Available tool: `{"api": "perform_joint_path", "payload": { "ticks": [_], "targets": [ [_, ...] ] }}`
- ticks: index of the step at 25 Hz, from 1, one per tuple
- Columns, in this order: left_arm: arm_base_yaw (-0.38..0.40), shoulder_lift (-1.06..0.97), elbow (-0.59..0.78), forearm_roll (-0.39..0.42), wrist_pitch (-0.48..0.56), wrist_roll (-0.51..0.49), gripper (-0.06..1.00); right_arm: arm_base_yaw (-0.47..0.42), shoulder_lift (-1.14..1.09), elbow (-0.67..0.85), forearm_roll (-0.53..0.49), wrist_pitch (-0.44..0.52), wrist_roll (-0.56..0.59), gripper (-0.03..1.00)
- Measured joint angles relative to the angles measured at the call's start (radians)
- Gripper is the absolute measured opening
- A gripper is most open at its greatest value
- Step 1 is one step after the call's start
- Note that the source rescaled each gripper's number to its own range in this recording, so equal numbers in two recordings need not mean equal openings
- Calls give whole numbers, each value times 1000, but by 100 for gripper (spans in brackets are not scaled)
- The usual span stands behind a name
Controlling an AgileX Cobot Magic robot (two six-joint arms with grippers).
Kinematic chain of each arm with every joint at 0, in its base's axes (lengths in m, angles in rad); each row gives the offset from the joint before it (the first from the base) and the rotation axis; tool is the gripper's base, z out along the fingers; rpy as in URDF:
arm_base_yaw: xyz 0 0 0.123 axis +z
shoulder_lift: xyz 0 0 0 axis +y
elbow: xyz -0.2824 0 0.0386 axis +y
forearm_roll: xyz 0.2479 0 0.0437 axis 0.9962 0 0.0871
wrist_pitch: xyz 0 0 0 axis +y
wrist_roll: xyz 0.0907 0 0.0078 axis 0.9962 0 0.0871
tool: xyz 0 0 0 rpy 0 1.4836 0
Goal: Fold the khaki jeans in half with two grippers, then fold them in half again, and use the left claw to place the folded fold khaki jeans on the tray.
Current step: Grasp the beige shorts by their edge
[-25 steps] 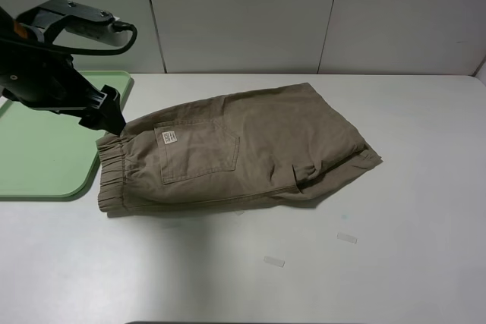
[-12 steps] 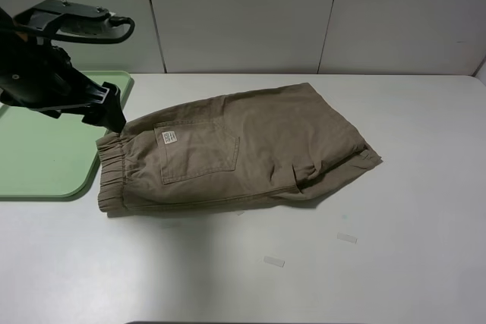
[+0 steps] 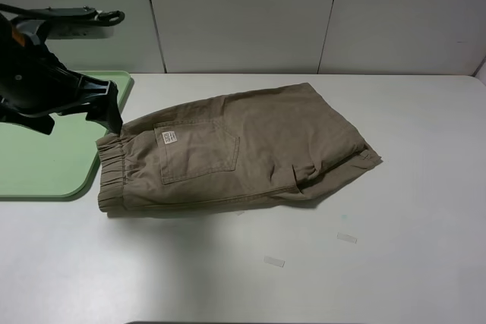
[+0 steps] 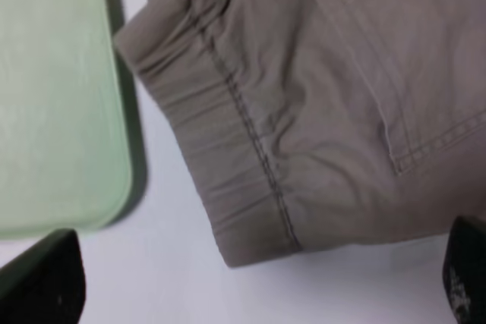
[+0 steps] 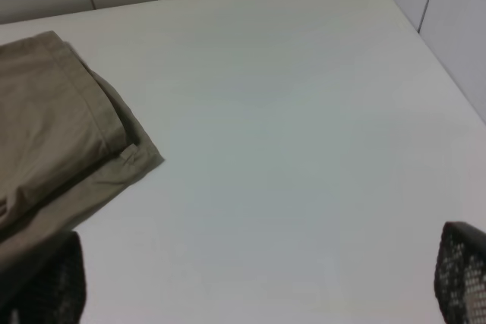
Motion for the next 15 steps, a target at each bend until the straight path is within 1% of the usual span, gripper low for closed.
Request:
{"api": "perform_joint_path", "payload": {
  "ticks": [3,7,10,15],
  "targets": [
    [0,16,0,11,4,-80,93,0,0,0,0,0,0,100],
    [0,67,0,44,-2,-177,96,0,0,0,0,0,0,100],
    [0,119,0,56,-26,-221,97,0,0,0,0,0,0,100],
    [0,221,0,56,-120,-252,97,0,0,0,0,0,0,100]
  ]
}}
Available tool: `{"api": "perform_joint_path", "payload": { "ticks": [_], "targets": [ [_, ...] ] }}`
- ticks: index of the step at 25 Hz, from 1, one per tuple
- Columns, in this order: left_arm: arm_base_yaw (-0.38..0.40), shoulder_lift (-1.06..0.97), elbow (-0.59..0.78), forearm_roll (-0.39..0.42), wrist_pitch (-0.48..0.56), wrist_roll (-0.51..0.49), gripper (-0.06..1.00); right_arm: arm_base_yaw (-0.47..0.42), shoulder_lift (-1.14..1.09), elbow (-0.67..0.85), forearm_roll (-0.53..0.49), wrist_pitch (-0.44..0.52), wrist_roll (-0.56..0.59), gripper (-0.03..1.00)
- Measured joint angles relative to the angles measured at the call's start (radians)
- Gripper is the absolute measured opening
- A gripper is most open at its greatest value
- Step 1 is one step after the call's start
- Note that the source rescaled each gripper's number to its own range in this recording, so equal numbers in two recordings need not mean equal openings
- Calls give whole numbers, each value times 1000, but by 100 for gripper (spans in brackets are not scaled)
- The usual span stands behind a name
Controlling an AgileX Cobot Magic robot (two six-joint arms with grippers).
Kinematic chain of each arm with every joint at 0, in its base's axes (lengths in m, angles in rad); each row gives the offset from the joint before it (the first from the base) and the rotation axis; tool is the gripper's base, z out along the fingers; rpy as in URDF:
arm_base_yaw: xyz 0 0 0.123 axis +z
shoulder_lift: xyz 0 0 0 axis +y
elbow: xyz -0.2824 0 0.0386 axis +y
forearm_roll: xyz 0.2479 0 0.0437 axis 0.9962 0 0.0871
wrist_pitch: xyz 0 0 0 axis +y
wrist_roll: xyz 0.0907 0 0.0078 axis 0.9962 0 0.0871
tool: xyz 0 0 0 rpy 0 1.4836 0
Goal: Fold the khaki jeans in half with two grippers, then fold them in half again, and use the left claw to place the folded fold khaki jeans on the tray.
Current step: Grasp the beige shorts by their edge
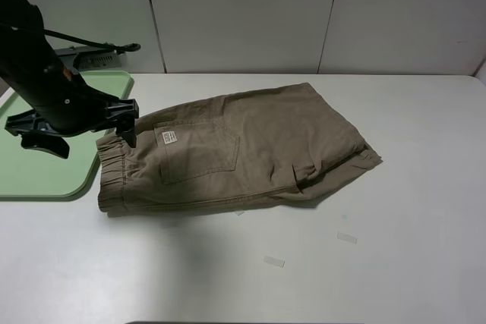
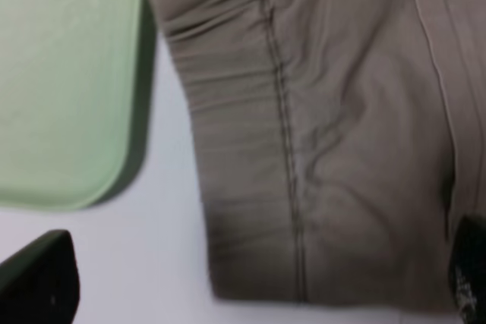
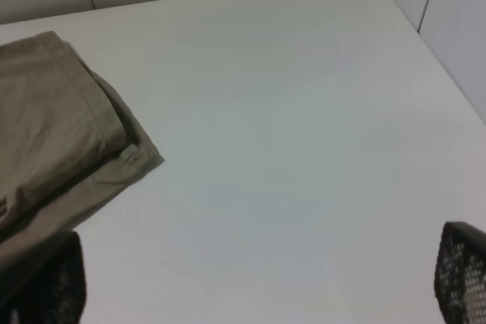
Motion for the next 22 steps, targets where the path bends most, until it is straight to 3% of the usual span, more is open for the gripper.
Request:
{"api": "perform_joint_path", "payload": {
  "ticks": [10,22],
  "targets": [
    [-17,167,0,-8,-163,-20,97,0,0,0,0,0,1,100],
    [-42,279,-1,-8,-207,-84,97,0,0,0,0,0,1,100]
  ]
}}
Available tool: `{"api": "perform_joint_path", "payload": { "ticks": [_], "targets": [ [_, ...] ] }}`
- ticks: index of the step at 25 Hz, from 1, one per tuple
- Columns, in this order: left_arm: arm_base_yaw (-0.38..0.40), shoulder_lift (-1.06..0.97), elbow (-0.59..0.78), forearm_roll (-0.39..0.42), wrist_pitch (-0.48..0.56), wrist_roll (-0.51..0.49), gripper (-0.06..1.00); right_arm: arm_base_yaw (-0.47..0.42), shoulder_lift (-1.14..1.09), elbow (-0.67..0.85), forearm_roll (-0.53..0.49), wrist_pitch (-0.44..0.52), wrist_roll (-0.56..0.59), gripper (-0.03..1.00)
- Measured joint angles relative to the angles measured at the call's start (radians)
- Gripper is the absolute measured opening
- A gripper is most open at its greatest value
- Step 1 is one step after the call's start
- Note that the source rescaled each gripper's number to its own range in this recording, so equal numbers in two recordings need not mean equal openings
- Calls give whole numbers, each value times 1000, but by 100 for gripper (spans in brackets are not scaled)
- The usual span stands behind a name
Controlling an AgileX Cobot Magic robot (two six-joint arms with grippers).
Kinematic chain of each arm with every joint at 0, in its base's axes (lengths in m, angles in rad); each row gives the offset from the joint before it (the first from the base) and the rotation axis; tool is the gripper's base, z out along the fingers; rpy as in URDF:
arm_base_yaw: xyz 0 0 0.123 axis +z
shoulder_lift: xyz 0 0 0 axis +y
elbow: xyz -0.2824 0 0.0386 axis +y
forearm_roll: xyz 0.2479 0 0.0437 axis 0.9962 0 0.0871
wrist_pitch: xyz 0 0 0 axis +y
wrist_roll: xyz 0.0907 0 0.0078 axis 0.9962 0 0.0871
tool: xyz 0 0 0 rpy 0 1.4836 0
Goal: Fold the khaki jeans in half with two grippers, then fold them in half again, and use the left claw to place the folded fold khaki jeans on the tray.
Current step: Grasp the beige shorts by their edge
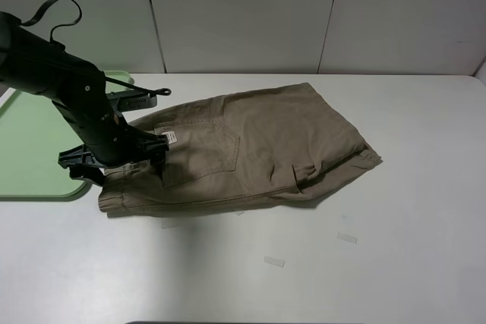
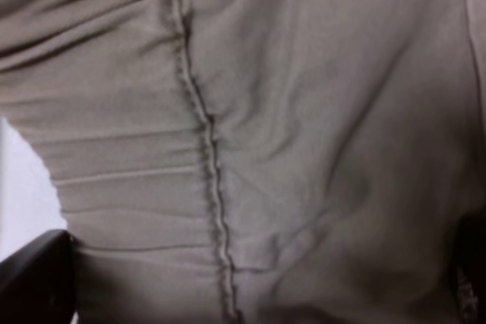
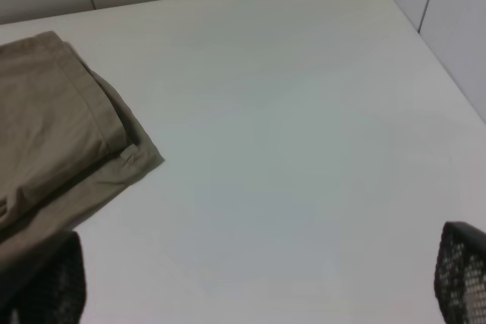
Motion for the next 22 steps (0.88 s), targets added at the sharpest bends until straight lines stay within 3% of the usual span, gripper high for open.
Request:
{"api": "perform_joint_path", "payload": {
  "ticks": [11,15,20,22],
  "targets": [
    [-5,59,-10,15,-48,-1,93,0,0,0,0,0,0,100],
    [-5,63,-10,23,-91,7,71,0,0,0,0,0,2,100],
    [-5,68,-10,11,-160,8,33,0,0,0,0,0,2,100],
    [-7,70,-10,4,-171,8,27,0,0,0,0,0,2,100]
  ]
}}
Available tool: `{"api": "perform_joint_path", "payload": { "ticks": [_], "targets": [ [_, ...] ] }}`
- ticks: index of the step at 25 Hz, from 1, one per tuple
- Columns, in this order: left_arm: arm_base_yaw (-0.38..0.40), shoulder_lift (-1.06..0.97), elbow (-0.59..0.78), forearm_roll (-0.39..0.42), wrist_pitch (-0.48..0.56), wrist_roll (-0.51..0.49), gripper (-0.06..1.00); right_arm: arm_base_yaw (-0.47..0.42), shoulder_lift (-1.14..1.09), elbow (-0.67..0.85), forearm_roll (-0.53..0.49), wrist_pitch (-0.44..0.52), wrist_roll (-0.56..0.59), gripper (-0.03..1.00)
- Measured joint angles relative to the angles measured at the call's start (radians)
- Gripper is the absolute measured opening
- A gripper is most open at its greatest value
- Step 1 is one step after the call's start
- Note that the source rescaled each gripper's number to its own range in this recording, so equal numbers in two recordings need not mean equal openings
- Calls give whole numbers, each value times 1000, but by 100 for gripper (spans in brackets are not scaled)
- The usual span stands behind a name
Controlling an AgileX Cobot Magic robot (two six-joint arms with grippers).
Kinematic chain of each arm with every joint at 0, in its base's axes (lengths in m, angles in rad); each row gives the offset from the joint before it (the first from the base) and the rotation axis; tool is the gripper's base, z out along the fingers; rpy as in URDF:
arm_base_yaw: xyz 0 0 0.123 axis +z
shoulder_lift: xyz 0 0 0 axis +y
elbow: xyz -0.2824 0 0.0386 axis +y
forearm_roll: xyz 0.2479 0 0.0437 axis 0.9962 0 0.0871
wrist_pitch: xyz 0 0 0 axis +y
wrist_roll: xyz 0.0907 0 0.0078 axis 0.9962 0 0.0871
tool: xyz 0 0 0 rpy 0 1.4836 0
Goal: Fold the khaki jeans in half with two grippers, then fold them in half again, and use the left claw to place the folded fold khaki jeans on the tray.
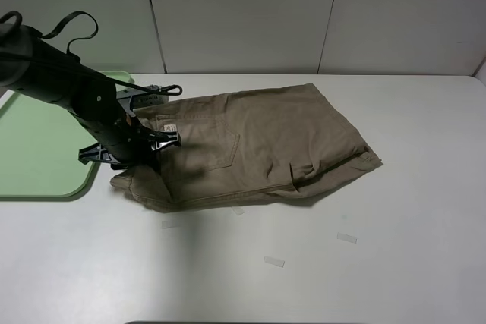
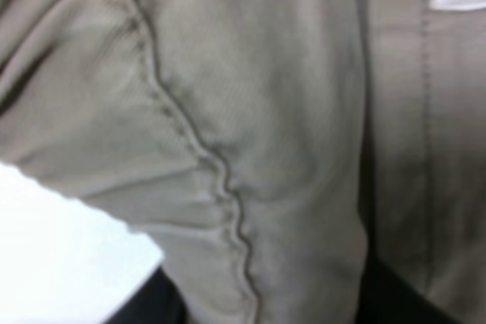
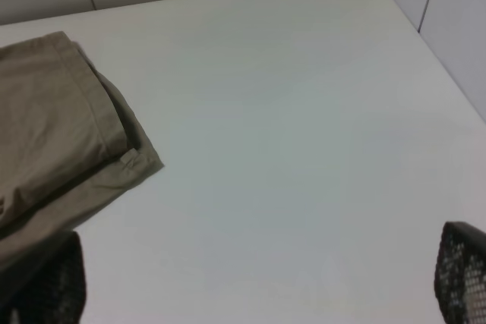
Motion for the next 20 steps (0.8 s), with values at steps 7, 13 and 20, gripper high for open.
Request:
{"api": "perform_joint_path", "payload": {
  "ticks": [7,13,20],
  "targets": [
    [0,-11,-1,-4,14,-1,25,0,0,0,0,0,0,100],
    [0,-90,2,-5,137,-1,23,0,0,0,0,0,0,100],
    [0,-330,3,73,397,-1,22,0,0,0,0,0,0,100]
  ]
}}
